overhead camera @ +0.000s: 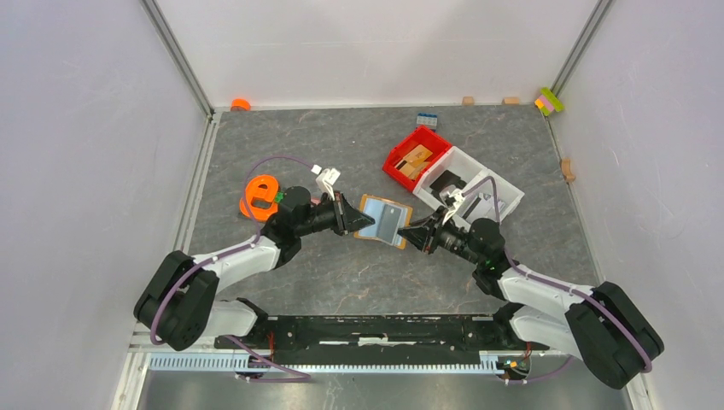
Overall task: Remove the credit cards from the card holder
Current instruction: Remove the credit card from the card holder.
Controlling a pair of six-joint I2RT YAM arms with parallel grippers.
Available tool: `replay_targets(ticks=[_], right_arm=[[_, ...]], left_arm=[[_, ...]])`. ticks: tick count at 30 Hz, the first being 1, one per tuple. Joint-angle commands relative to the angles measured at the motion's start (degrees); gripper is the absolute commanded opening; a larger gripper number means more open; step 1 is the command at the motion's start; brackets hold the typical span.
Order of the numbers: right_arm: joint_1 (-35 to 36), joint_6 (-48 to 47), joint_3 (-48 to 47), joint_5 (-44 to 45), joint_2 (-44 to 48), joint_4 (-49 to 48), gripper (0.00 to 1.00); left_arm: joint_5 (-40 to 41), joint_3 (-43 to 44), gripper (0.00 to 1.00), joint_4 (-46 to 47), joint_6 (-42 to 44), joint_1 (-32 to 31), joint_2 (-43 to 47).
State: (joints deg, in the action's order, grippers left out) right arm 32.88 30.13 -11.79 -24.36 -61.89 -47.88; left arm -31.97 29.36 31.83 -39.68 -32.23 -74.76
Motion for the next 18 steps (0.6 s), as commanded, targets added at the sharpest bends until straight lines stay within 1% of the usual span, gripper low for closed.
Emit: replay_targets(ticks=[1, 8, 10, 14, 15, 18], right_arm=[[-0.1, -2.14, -3.6, 2.84, -2.14, 4.72, 0.27], [-0.15, -2.05, -4.47, 2.65, -3.74, 5.82, 0.44], [-0.1, -2.02, -4.3, 2.44, -3.47, 5.62, 0.52], [-0.12, -1.42, -2.99, 1.48, -2.27, 3.01, 0.66], [-0.1, -1.31, -2.79, 1.31, -1.88, 2.48, 0.68], [-0.1, -1.13, -2.29, 0.7, -1.55, 1.16, 0.69]], left_arm=[[-2.84, 2.62, 0.02, 3.16, -0.99, -1.08, 0.18], [-1.73, 3.01, 0.02, 1.13, 0.03, -1.26, 0.42], [-0.86, 3.23, 0.02, 0.0, 0.42, -1.26, 0.56], [0.63, 3.95, 0.02, -2.59, 1.31, -1.26, 0.11], [0.58, 4.11, 0.02, -2.78, 1.32, -1.26, -0.15], [0.2, 4.59, 0.02, -3.19, 1.27, -1.27, -0.97]])
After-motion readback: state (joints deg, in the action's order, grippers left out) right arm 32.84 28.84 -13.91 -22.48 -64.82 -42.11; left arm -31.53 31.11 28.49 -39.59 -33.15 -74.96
